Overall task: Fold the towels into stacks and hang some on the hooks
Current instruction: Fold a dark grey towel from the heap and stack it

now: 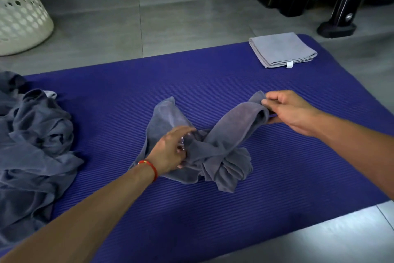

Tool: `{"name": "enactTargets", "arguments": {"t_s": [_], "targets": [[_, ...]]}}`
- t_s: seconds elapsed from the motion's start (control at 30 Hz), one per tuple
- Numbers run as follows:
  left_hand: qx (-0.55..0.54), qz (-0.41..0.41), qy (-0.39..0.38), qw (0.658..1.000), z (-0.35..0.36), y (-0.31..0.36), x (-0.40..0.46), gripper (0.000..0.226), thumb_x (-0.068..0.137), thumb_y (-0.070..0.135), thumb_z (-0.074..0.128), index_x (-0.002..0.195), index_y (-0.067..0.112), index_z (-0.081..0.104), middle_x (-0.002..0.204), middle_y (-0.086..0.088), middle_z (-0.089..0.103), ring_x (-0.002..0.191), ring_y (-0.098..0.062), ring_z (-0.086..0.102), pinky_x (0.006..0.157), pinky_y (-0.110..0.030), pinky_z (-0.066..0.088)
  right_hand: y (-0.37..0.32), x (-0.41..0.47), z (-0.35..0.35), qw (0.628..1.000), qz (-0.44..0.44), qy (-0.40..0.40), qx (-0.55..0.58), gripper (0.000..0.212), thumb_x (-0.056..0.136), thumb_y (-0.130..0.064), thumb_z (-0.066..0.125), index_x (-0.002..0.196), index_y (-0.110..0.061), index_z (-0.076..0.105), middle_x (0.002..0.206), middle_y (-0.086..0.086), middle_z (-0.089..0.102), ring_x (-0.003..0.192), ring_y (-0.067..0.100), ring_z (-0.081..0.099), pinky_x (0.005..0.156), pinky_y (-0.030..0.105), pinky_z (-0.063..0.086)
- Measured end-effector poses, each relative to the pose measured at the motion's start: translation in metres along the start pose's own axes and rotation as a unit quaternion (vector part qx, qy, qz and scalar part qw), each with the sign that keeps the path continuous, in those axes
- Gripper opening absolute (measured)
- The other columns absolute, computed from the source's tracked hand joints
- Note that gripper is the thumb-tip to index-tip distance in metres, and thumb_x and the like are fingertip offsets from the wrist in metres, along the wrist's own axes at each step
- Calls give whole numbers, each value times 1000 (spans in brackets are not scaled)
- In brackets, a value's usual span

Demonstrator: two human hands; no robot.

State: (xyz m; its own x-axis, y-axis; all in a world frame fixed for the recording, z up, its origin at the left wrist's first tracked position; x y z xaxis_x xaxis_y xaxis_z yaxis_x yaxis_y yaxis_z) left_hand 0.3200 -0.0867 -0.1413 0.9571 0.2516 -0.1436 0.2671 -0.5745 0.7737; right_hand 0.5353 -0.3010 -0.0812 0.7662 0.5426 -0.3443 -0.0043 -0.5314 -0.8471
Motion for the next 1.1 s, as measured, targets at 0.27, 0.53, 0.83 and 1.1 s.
{"name": "enactTargets", "arguments": {"t_s": [0.27, 0.53, 0.83, 1.1], "targets": [[13, -77, 89, 993, -18, -18, 4, 8, 89, 26, 73, 82, 23, 70, 71, 6, 70, 67, -7, 67, 67, -30, 54, 12, 0, -40, 990, -32, 133, -37, 26, 107, -27, 41, 99, -33, 66, 104, 4, 73, 100, 26, 71, 88, 53, 60], [27, -11, 340, 940, -197, 4, 6, 26, 83, 14, 59, 105, 23, 68, 103, -5, 69, 98, -27, 65, 89, -44, 54, -69, 6, -80, 948, -151, 276, 50, 33, 106, -15, 39, 100, -33, 66, 96, -6, 65, 88, 12, 58, 76, 39, 52], [17, 70, 476, 877, -301, 66, -10, 23, 93, 26, 71, 113, 20, 62, 94, 1, 65, 77, -11, 59, 80, -29, 52, -129, 3, -69, 926, -187, 321, -63, 24, 108, -24, 42, 115, -20, 64, 100, -3, 65, 99, 21, 58, 83, 28, 41], [-250, -249, 156, 923, -109, -61, 6, 21, 101, 19, 61, 112, 3, 68, 115, -26, 70, 96, -36, 71, 81, -61, 59, -33, 12, -33, 983, -19, 165, -73, 26, 104, -6, 47, 98, -14, 71, 98, 8, 73, 98, 28, 68, 85, 43, 56]]}}
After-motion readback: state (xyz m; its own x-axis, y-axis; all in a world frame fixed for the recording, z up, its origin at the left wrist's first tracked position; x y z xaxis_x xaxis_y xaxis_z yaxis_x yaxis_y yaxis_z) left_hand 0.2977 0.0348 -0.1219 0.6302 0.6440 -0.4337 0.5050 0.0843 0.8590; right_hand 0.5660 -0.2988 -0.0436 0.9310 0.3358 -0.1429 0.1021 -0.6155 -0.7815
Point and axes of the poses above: each hand's wrist, its own x-axis towards the middle knuckle, its own z-axis out of the palm, y = z × x, the point moved 8 cm from there along x, towards the middle knuckle
